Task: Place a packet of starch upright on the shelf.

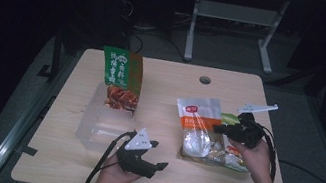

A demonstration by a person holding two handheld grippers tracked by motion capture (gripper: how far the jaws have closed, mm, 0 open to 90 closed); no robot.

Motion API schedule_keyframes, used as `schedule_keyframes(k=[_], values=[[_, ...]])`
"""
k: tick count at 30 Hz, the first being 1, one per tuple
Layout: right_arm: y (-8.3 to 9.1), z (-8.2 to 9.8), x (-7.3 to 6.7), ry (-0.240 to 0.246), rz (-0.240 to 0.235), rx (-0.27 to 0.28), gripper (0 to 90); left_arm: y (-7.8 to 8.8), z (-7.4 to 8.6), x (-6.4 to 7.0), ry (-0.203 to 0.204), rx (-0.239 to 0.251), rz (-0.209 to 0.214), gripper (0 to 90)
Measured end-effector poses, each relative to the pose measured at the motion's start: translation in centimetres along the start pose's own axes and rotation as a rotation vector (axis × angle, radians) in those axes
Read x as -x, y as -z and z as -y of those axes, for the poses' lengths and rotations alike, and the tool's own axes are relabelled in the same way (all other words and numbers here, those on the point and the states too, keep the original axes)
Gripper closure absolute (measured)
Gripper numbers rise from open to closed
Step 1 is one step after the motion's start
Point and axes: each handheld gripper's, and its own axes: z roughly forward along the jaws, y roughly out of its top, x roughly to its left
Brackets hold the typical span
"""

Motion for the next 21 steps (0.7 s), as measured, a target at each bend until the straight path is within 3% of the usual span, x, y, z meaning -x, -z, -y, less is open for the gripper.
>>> schedule_keyframes(k=[6, 11, 16, 18, 21], values=[[1.0, 0.7, -1.7, 0.062, -0.014, 0.050, 90.0, -2.1, -1.1, -0.4, 0.023, -0.001, 0.012, 26.0], [1.5, 1.6, -2.3, 0.079, -0.007, 0.075, 90.0, -3.5, -1.6, -0.9, 0.039, -0.015, 0.020, 28.7], [1.6, 1.9, -2.4, 0.085, -0.011, 0.076, 90.0, -5.4, -2.5, -2.2, 0.093, -0.021, 0.020, 30.2], [1.6, 1.9, -2.5, 0.104, -0.011, 0.084, 90.0, -6.2, -2.6, -2.6, 0.145, -0.018, 0.043, 31.8], [1.8, 1.9, -2.8, 0.104, -0.018, 0.081, 90.0, -6.8, -2.7, -3.4, 0.171, -0.011, 0.077, 41.6]])
